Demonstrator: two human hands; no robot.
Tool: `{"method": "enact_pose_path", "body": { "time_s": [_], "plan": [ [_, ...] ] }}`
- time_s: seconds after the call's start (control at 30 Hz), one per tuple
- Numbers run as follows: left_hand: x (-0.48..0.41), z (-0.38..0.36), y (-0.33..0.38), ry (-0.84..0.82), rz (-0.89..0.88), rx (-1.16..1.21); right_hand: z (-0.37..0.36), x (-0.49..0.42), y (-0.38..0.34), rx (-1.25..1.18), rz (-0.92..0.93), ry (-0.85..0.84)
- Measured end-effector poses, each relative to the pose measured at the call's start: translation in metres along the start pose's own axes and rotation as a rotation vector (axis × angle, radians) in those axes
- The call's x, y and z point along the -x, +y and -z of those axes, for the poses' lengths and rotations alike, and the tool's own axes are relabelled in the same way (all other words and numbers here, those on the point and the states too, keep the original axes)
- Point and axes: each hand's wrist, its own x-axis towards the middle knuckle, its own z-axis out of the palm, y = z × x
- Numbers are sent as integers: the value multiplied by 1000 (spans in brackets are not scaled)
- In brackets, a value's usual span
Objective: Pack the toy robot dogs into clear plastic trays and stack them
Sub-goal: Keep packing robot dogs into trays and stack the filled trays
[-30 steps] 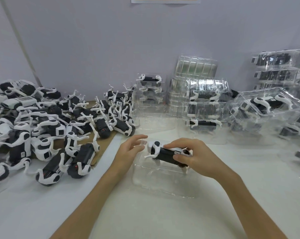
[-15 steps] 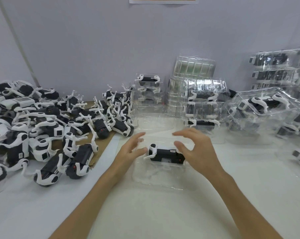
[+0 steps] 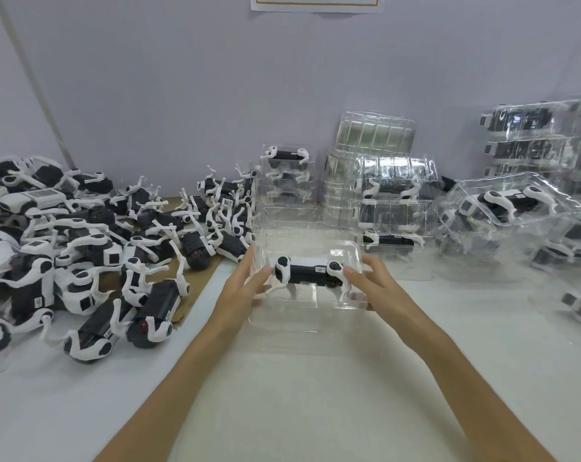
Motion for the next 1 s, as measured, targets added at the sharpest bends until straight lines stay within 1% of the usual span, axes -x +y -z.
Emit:
{"method": "enact_pose_path", "body": {
  "time_s": [0.1, 0.23, 0.33, 0.4, 0.43, 0.5, 0.53, 0.57, 0.6, 0.67, 0.73, 0.8, 0.87, 0.9, 1.0],
  "plan": [
    [3, -1, 0, -55, -11, 24, 0, -1, 2, -7, 63, 21],
    [2, -4, -2, -5, -61, -53, 2, -2, 4, 84, 85, 147],
    [0, -6, -2, 1, -77, -36, 1, -3, 5, 125, 93, 172],
    [1, -6, -2, -13, -46, 3, -2, -3, 6, 160, 88, 181],
    [1, -6, -1, -24, -21, 13, -3, -3, 5, 185, 110, 210],
    [1, -6, 0, -53, 16, 23, -4, 3, -2, 294, 267, 273],
    [1, -7, 0, -66, 22, 29, -5, 6, -7, 356, 372, 251],
    [0, -8, 1, -85, 24, 23, -5, 9, -13, 430, 455, 179],
    [1, -9, 1, -106, 20, 10, -6, 11, -18, 542, 498, 77],
    [5, -10, 2, -137, 21, -12, -8, 11, -23, 816, 495, -84],
    [6, -5, 0, -160, 21, -22, -4, 11, -26, 965, 445, -141],
    [-3, -12, 4, -170, 53, -51, 5, 15, -30, 974, 420, -154],
    [-9, -18, 7, -175, 180, -11, 18, 21, -36, 967, 403, -189],
    [-6, -18, 7, -190, 201, -26, 26, 25, -39, 963, 375, -220],
    [-4, -16, 0, -257, 106, -110, 56, 37, -46, 870, 263, -256]
  ]
}}
